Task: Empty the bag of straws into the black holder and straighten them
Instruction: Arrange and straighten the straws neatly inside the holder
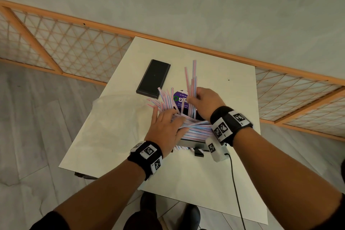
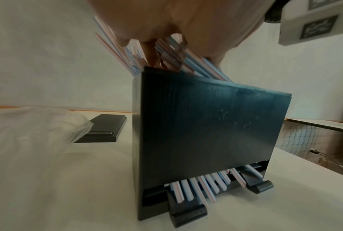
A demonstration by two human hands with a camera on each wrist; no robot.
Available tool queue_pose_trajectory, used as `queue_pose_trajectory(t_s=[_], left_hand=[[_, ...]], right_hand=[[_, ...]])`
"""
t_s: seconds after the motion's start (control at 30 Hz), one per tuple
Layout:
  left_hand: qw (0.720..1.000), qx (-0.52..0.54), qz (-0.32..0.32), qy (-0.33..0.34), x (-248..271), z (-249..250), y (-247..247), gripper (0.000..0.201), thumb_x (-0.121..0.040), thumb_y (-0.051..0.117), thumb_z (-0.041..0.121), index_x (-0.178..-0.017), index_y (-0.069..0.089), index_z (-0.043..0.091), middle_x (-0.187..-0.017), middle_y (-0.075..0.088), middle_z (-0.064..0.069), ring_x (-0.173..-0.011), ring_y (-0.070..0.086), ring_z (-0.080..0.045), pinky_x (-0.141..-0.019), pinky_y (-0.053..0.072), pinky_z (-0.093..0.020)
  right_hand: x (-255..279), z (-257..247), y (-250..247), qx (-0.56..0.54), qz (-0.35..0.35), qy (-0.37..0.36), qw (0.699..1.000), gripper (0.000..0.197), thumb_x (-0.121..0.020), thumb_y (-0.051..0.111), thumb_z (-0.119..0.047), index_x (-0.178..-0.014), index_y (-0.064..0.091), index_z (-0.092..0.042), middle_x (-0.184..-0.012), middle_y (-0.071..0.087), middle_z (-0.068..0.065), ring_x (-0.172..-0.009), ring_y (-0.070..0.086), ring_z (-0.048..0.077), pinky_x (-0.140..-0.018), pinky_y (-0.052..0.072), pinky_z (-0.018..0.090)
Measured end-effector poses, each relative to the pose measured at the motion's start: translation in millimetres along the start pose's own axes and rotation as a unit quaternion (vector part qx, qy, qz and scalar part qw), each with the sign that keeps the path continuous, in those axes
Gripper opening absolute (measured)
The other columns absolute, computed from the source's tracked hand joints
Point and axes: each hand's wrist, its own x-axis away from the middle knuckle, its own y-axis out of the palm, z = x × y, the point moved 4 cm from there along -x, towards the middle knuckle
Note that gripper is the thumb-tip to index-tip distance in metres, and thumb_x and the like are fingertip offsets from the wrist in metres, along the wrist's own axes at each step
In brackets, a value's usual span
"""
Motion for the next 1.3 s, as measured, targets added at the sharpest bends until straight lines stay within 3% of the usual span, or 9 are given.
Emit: queue_pose_trajectory(t_s=[0.17,0.37,0.57,0.67,0.73,0.83,1.0,1.17,1.3], left_hand=[[0.999,0.022,-0.024,0.002,-7,-1,-8,0.039,-0.095,0.054,0.053,-0.120,0.066,0.027,-0.121,0.054,0.001,-0.115,0.055,-0.024,-0.109,0.035,-0.042],[0.998,0.041,-0.034,-0.027,-15,-7,-31,0.054,-0.087,0.065,0.059,-0.132,0.058,0.029,-0.128,0.053,0.004,-0.119,0.050,-0.018,-0.102,0.034,-0.037],[0.994,0.094,-0.021,-0.059,-2,-4,-51,0.042,-0.085,0.061,0.023,-0.127,0.054,0.019,-0.119,0.057,-0.001,-0.102,0.054,-0.023,-0.089,0.050,-0.042],[0.978,0.163,-0.050,-0.119,8,-4,-48,0.056,-0.084,0.060,0.024,-0.138,0.046,0.017,-0.126,0.053,0.000,-0.110,0.051,-0.020,-0.092,0.053,-0.043],[0.962,0.203,-0.069,-0.170,14,-7,-41,0.079,-0.083,0.063,0.027,-0.154,0.030,0.018,-0.139,0.049,0.002,-0.124,0.047,-0.018,-0.099,0.053,-0.041],[0.945,0.248,-0.066,-0.204,22,-10,-35,0.096,-0.079,0.064,0.035,-0.160,0.013,0.026,-0.143,0.047,0.005,-0.130,0.049,-0.018,-0.101,0.054,-0.043],[0.936,0.275,-0.026,-0.218,27,-10,-35,0.102,-0.078,0.073,0.031,-0.159,0.012,0.029,-0.134,0.047,0.011,-0.121,0.054,-0.015,-0.095,0.057,-0.042],[0.939,0.267,-0.011,-0.215,30,-13,-44,0.089,-0.083,0.077,0.039,-0.155,0.025,0.029,-0.132,0.044,0.012,-0.121,0.053,-0.013,-0.099,0.054,-0.036],[0.934,0.262,0.016,-0.243,37,-20,-48,0.081,-0.086,0.076,0.048,-0.151,0.032,0.024,-0.131,0.042,0.007,-0.110,0.054,-0.012,-0.091,0.050,-0.028]], right_hand=[[19,-17,-54,-0.009,0.044,-0.051,0.998,0.026,-0.101,0.054,-0.039,-0.099,0.065,-0.015,-0.082,0.065,0.003,-0.076,0.061,0.022,-0.071,0.048,0.034],[50,-46,-84,0.067,-0.005,-0.149,0.986,0.023,-0.102,0.053,-0.039,-0.100,0.064,-0.020,-0.083,0.064,-0.002,-0.076,0.059,0.020,-0.069,0.044,0.034],[56,-25,-26,0.238,-0.137,-0.119,0.954,0.017,-0.104,0.046,-0.031,-0.091,0.050,-0.020,-0.084,0.056,-0.001,-0.081,0.053,0.025,-0.069,0.032,0.031],[53,-11,3,0.258,-0.169,-0.092,0.947,0.016,-0.102,0.045,-0.026,-0.106,0.059,-0.019,-0.102,0.065,0.004,-0.088,0.056,0.025,-0.073,0.036,0.029],[51,-7,18,0.283,-0.189,-0.085,0.937,0.021,-0.103,0.044,-0.024,-0.116,0.059,-0.018,-0.109,0.066,0.004,-0.092,0.058,0.024,-0.077,0.043,0.031],[48,-3,31,0.317,-0.195,-0.085,0.924,0.023,-0.102,0.047,-0.024,-0.120,0.060,-0.017,-0.114,0.068,0.005,-0.103,0.064,0.026,-0.087,0.050,0.035],[47,6,21,0.293,-0.176,-0.052,0.938,0.024,-0.099,0.051,-0.026,-0.120,0.055,-0.015,-0.111,0.065,0.006,-0.089,0.057,0.025,-0.073,0.043,0.031],[42,9,9,0.252,-0.184,-0.036,0.949,0.021,-0.097,0.050,-0.026,-0.112,0.060,-0.014,-0.106,0.065,0.004,-0.091,0.059,0.024,-0.072,0.041,0.028],[30,-5,-4,0.139,-0.105,-0.034,0.984,0.021,-0.100,0.048,-0.026,-0.108,0.060,-0.011,-0.104,0.064,0.006,-0.097,0.060,0.028,-0.077,0.043,0.031]])
